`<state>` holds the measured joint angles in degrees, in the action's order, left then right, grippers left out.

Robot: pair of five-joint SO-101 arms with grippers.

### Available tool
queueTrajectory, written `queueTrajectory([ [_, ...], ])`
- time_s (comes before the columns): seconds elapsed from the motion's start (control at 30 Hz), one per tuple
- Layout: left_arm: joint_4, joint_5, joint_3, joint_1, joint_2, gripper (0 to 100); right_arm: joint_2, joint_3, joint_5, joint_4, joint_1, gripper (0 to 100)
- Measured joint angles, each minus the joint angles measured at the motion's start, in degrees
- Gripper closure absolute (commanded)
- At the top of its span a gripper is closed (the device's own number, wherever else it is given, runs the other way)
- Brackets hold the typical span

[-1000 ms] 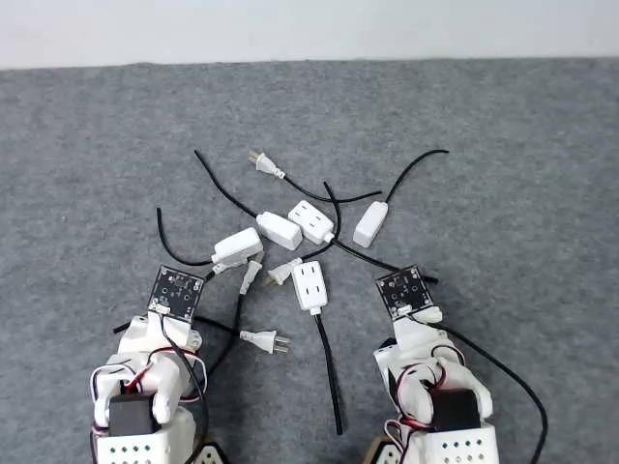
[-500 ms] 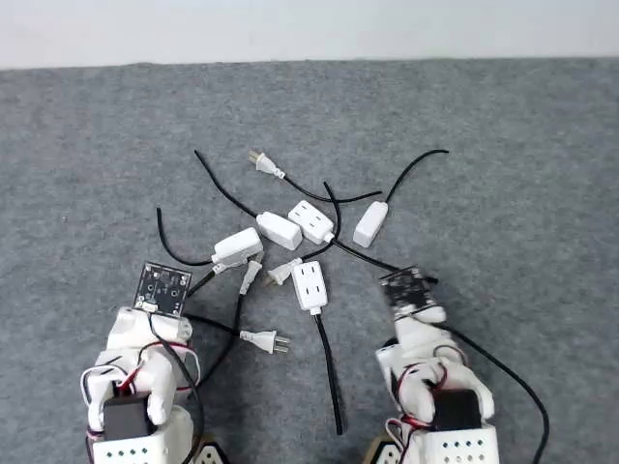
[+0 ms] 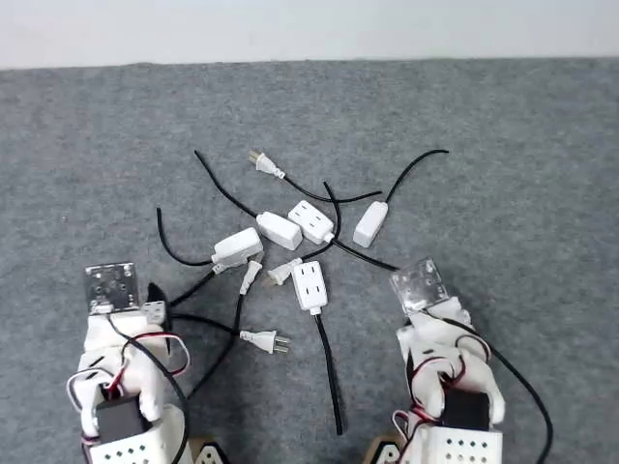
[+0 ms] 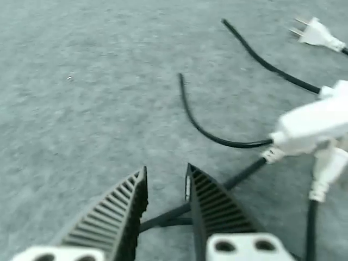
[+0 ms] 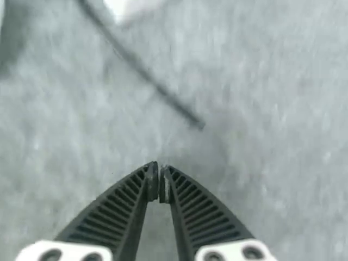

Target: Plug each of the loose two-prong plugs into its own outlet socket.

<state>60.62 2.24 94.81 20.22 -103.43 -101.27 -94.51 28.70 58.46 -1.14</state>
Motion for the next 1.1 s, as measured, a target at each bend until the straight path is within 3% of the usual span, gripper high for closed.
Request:
queueTrajectory([
  [0.1, 0.00, -0.70, 0.00, 1.58, 0.00, 88, 2.20, 5.89, -0.35, 0.97, 7.56, 98.7],
  [0.23, 0.00, -2.37, 0.00, 2.29, 0.00, 88, 12.92, 20.92, -7.03, 3.43, 18.55, 98.7],
  [0.4, -1.05, -3.25, 0.00, 2.73, 0.18, 88, 37.01, 41.67, -12.22, 5.01, 31.38, 98.7],
  [0.53, -6.95, -5.27, -2.11, 5.71, 6.42, 88, 54.33, 46.86, -12.66, -0.70, 40.35, 98.6],
  [0.7, -17.93, -6.59, -8.35, 8.62, 26.46, 88, 68.40, 46.77, -12.66, -13.63, 47.65, 89.8],
  [0.83, -26.20, -7.21, -16.35, 10.11, 47.74, 88, 80.18, 46.77, -12.66, -22.77, 48.79, 81.8],
  [1.1, -25.32, -9.32, -34.99, 11.60, 80.79, 88, 90.29, 46.86, -12.84, -28.22, 52.40, 87.8],
])
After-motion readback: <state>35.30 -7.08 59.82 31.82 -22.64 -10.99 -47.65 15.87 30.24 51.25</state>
